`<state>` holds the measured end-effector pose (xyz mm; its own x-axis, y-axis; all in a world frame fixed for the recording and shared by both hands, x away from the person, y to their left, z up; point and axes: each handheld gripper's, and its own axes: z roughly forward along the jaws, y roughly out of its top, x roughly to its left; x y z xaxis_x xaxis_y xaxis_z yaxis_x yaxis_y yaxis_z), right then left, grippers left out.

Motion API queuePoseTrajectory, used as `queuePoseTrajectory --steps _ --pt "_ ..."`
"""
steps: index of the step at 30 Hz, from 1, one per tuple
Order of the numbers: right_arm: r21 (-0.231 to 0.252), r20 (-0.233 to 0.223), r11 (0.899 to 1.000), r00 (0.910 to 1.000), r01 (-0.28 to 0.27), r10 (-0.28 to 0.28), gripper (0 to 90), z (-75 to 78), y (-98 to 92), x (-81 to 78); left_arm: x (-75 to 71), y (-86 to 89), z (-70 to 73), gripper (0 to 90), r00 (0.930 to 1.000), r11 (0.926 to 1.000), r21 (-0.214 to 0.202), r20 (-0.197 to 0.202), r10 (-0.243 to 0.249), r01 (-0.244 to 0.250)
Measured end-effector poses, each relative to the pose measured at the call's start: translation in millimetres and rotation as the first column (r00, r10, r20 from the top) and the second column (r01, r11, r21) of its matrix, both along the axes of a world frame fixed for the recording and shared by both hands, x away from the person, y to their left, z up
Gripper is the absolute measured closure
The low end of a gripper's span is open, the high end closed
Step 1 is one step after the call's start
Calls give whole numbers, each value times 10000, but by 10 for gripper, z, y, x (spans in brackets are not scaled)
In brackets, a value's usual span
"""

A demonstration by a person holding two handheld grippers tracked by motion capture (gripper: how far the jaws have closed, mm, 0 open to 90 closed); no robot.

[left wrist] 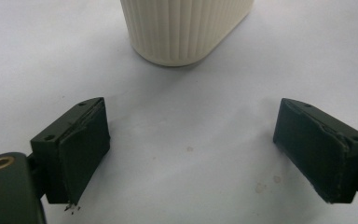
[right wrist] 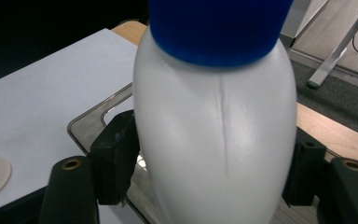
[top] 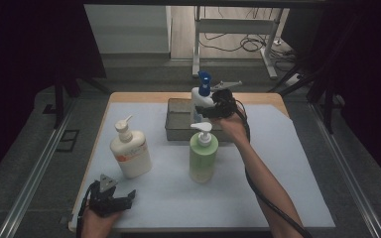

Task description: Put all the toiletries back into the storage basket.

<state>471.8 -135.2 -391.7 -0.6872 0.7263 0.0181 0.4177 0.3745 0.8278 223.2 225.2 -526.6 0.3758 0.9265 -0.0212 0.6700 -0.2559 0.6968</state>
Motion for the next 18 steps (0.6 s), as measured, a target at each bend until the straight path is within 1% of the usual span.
queuePoseTrajectory --steps 3,7,9,13,18 --pt "-79 96 10000 9999 -62 62 295 11 -26 -27 0 0 0 103 10000 10000 2 1 0 0" --pt "-11 -27 9998 9998 -195 195 285 33 -74 -71 0 -1 0 103 10000 10000 -10 4 -1 1" --pt "26 5 9995 9995 -305 305 277 43 -94 -97 0 -1 0 103 10000 10000 -10 3 -2 2" --pt "59 -2 9994 9994 -335 335 269 71 -154 -154 -1 -1 -1 103 10000 10000 -12 19 3 -3" --pt "131 -5 9983 9984 -564 564 267 74 -253 -206 -1 -1 0 103 10000 10000 -3 7 2 -2"
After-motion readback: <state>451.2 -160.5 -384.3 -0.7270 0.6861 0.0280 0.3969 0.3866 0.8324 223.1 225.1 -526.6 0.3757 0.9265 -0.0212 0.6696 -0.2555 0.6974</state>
